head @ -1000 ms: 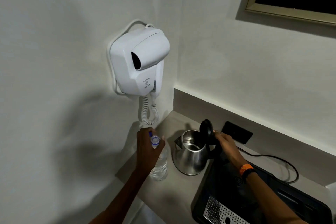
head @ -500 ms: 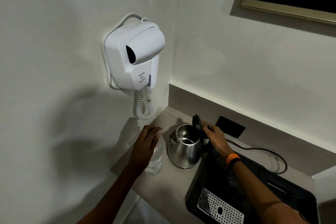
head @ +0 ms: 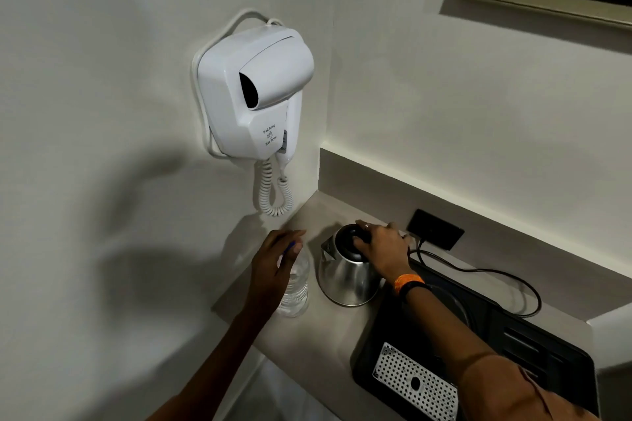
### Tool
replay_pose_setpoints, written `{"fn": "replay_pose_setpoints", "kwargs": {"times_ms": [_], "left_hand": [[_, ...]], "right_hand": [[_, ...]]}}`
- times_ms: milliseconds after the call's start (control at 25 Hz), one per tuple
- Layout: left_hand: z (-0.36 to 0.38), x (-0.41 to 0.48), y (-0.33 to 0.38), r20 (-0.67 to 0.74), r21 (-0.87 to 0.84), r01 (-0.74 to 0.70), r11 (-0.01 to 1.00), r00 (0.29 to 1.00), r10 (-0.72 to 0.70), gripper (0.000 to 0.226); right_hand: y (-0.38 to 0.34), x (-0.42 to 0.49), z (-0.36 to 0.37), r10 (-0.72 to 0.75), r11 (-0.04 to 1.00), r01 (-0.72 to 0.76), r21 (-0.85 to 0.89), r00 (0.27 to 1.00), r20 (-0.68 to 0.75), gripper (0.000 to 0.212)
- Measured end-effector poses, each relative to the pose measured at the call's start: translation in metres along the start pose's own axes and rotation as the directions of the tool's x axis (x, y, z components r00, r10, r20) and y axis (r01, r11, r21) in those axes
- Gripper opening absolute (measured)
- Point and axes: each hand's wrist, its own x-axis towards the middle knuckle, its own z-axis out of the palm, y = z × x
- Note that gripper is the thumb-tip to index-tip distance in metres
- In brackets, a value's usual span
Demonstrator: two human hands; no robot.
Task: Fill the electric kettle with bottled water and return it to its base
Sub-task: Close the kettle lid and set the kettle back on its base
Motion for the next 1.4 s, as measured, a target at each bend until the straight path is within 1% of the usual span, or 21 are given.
{"fn": "replay_pose_setpoints", "kwargs": {"times_ms": [160,240,320,360,400,480,520,560,600,640,720,760,840,880,960,1000,1080,1160,1200,1320,1400], "left_hand": [[0.002,0.000,0.003,0.003,-0.001,-0.010,1.000,1.000,0.010,0.025],[0.000,-0.001,0.009,-0.012,0.045,-0.022,0.999,1.000,0.023,0.039],[0.000,-0.005,0.016,-0.047,0.141,-0.087,0.986,0.994,0.094,0.052],[0.003,-0.008,0.019,-0.064,0.197,-0.156,0.968,0.983,0.171,0.055],[0.007,-0.011,0.024,-0.063,0.241,-0.243,0.940,0.962,0.265,0.055],[0.023,-0.019,0.033,-0.006,0.255,-0.413,0.874,0.903,0.429,0.053],[0.033,-0.022,0.037,0.028,0.234,-0.463,0.855,0.882,0.470,0.052],[0.044,-0.026,0.040,0.050,0.199,-0.474,0.858,0.879,0.474,0.051],[0.056,-0.029,0.042,0.061,0.149,-0.440,0.885,0.898,0.436,0.049],[0.067,-0.033,0.042,0.074,0.089,-0.362,0.928,0.931,0.356,0.051],[0.087,-0.039,0.035,0.112,0.009,-0.125,0.992,0.986,0.123,0.066],[0.097,-0.041,0.030,0.127,0.006,0.002,1.000,0.992,-0.003,0.078],[0.113,-0.041,0.019,0.129,0.043,0.241,0.970,0.961,-0.245,0.105],[0.119,-0.037,0.014,0.118,0.075,0.320,0.944,0.938,-0.327,0.116],[0.129,-0.029,0.004,0.067,0.123,0.388,0.914,0.915,-0.397,0.130],[0.132,-0.024,0.000,0.046,0.117,0.422,0.899,0.902,-0.429,0.136],[0.136,-0.019,-0.007,0.075,0.053,0.511,0.858,0.854,-0.514,0.147],[0.138,-0.017,-0.010,0.108,0.015,0.538,0.843,0.837,-0.536,0.151],[0.137,-0.014,-0.010,0.099,0.026,0.509,0.860,0.855,-0.509,0.150],[0.137,0.007,-0.003,0.074,0.031,0.299,0.954,0.951,-0.300,0.136],[0.138,0.027,0.008,0.113,-0.002,0.238,0.971,0.965,-0.236,0.135]], "right_hand": [[0.002,0.001,0.004,-0.004,1.000,0.004,0.007,1.000,-0.003,0.047],[0.004,-0.004,0.006,-0.017,1.000,0.017,0.000,1.000,-0.016,0.050],[0.011,-0.006,0.003,-0.028,0.999,0.027,0.025,0.999,0.022,0.061],[0.017,-0.006,0.001,-0.035,0.997,0.033,0.063,0.999,0.034,0.063],[0.025,-0.006,-0.002,-0.039,0.991,0.035,0.131,0.999,0.031,0.060],[0.042,-0.006,-0.012,-0.028,0.925,0.023,0.378,1.000,0.008,0.048],[0.050,-0.007,-0.015,-0.016,0.870,0.007,0.494,1.000,0.013,0.040],[0.056,-0.009,-0.018,0.000,0.826,-0.018,0.563,0.999,0.032,0.034],[0.062,-0.011,-0.019,0.020,0.799,-0.049,0.599,0.998,0.056,0.031],[0.068,-0.012,-0.021,0.039,0.789,-0.079,0.609,0.996,0.079,0.031],[0.074,-0.015,-0.024,0.030,0.804,-0.079,0.589,0.995,0.093,0.046],[0.078,-0.015,-0.024,-0.002,0.836,-0.042,0.547,0.997,0.079,0.053],[0.081,-0.015,-0.021,-0.075,0.908,0.048,0.416,0.996,0.049,0.061],[0.082,-0.015,-0.019,-0.093,0.925,0.073,0.372,0.995,0.036,0.059],[0.083,-0.012,-0.013,-0.091,0.929,0.080,0.361,0.996,0.014,0.051],[0.084,-0.011,-0.010,-0.083,0.927,0.075,0.367,0.997,0.005,0.047],[0.084,-0.010,-0.008,-0.071,0.921,0.066,0.384,0.997,0.000,0.042],[0.086,-0.013,-0.009,-0.068,0.914,0.067,0.399,0.998,-0.013,0.040],[0.085,-0.015,-0.012,-0.068,0.913,0.074,0.402,0.997,-0.030,0.039],[0.089,-0.022,-0.033,-0.029,0.900,0.079,0.429,0.992,-0.121,0.037],[0.096,-0.031,-0.055,-0.016,0.891,0.092,0.444,0.985,-0.173,0.040]]}}
